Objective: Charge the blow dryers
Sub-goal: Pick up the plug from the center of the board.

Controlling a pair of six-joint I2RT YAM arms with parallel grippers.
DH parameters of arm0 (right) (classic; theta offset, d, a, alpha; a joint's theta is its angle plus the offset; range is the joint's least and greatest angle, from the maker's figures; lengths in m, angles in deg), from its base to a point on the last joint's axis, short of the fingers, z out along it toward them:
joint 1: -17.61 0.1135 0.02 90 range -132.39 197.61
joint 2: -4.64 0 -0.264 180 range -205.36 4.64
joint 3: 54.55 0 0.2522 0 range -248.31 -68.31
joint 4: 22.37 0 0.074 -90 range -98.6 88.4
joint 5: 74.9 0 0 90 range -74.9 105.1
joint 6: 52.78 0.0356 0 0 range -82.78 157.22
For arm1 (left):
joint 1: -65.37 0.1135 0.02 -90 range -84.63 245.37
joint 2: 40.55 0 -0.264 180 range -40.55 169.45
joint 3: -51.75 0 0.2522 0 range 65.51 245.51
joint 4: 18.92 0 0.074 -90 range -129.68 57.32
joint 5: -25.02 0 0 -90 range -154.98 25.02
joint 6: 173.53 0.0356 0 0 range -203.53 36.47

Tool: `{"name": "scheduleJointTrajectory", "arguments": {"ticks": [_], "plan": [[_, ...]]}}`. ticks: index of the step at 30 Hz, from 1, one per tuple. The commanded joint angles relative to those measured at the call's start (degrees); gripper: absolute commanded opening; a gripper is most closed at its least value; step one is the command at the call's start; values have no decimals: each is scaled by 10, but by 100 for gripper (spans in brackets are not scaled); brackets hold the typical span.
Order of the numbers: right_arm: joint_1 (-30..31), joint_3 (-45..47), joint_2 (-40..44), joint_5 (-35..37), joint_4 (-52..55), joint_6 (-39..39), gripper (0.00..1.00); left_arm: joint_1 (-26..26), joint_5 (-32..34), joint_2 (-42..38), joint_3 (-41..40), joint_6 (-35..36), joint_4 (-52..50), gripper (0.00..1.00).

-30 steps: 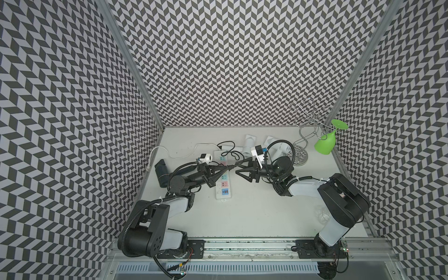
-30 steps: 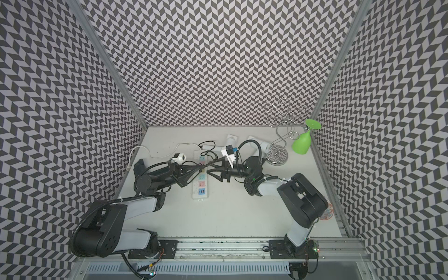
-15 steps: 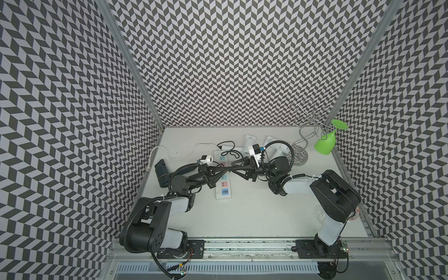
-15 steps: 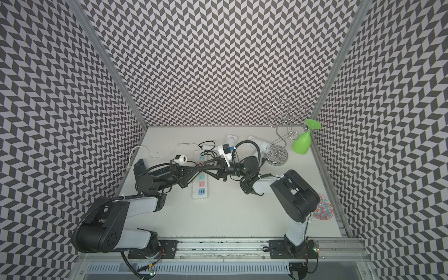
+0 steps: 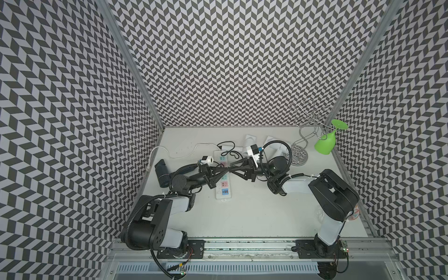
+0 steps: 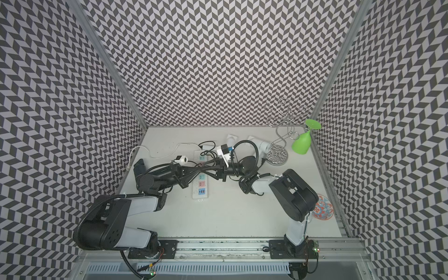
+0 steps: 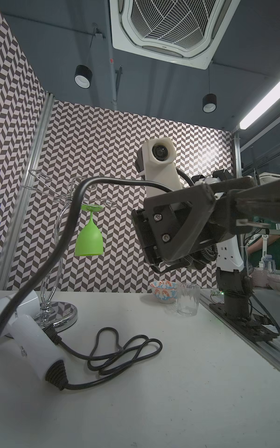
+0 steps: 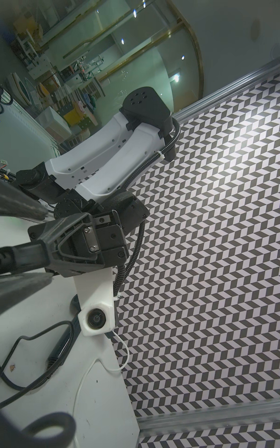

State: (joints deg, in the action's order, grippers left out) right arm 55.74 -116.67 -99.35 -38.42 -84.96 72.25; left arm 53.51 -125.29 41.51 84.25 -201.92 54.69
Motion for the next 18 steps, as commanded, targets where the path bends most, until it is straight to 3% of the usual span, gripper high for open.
{"name": "scheduleJointTrajectory", "arguments": {"ticks": [1,11,13,18], "plan": [[6,2,-2,-12,-29,-11,37,2,-12,7,-4,-188,187,0],[6,11,-3,-13,-19,-21,28,2,-9,13,-2,-185,186,0],[6,12,-1,-13,-14,-23,24,2,-9,14,-3,-185,187,0],[6,7,2,-17,5,-27,1,1,-1,16,-3,-177,186,0]]}}
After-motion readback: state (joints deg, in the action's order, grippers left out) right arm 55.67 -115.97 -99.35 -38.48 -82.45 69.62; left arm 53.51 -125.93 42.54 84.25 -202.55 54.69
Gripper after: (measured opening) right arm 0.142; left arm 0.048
